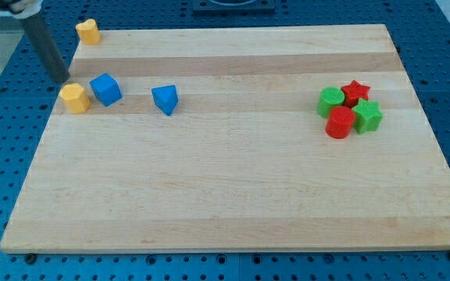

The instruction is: Push the yellow hexagon into the blue cube

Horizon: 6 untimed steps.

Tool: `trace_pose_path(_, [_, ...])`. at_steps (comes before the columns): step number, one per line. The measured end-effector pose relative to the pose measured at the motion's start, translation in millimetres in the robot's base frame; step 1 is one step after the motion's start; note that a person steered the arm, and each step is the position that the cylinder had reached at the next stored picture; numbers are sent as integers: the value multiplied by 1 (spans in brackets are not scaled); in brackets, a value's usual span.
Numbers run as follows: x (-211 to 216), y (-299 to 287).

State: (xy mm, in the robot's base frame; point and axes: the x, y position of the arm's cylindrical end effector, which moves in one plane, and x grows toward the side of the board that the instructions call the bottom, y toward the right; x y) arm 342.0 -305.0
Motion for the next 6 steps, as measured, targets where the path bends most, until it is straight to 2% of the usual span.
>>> trace_pose_path(3, [77, 6])
trace_pose_path(4, [65, 14])
trace_pose_path(5, [6, 17])
trace_pose_path(6, [6, 2])
